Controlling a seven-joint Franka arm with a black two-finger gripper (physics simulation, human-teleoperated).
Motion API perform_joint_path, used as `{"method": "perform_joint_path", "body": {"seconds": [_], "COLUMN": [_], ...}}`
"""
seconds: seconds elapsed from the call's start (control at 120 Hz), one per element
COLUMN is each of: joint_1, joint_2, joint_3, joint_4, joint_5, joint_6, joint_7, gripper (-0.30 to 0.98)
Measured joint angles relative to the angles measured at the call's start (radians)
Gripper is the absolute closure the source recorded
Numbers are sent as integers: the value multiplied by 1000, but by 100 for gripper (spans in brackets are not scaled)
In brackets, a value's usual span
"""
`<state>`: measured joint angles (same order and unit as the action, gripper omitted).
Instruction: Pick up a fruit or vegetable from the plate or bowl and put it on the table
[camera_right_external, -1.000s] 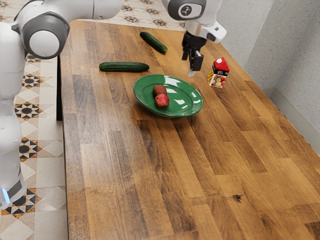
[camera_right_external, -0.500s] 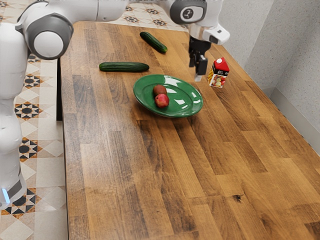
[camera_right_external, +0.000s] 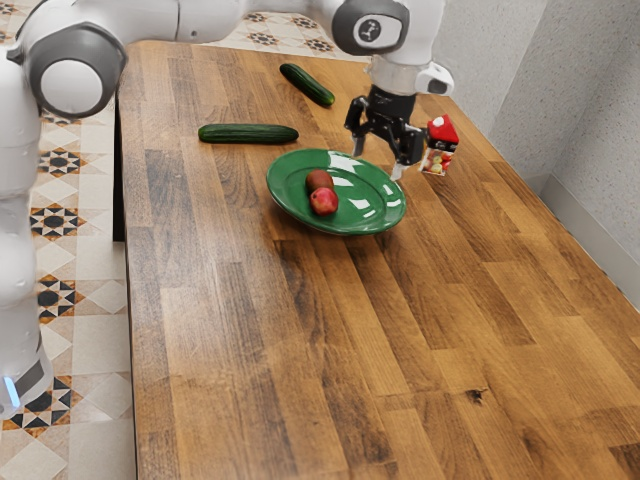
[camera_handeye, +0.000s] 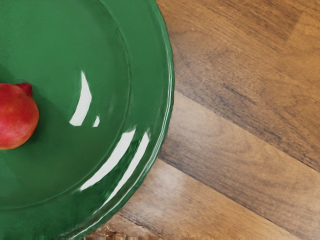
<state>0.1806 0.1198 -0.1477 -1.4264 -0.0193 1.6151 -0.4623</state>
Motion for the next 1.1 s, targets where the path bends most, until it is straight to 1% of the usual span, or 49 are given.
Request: {"method": "perform_joint_path", "body": {"seconds": [0.05,0.108,0.192,0.35,0.45,0.575,0.667,0.75,0.858,0.975,1.1], "joint_1": [-53,-105,-131,-97,-69,-59,-89,-155,-230,-225,-208], "joint_2": [-28,-72,-103,-116,-134,-151,-162,-171,-192,-201,-200], "joint_3": [81,151,203,218,220,231,233,241,257,282,291], "joint_4": [-94,-212,-281,-297,-297,-320,-352,-388,-414,-420,-433], "joint_5": [-9,-23,-47,-60,-64,-69,-68,-63,-41,-18,-9], "joint_6": [24,74,139,193,183,156,136,124,114,108,108], "joint_7": [-68,-128,-191,-320,-421,-527,-591,-635,-680,-718,-750], "gripper": [0,0,0,0,0,0,0,0,0,0,0]}}
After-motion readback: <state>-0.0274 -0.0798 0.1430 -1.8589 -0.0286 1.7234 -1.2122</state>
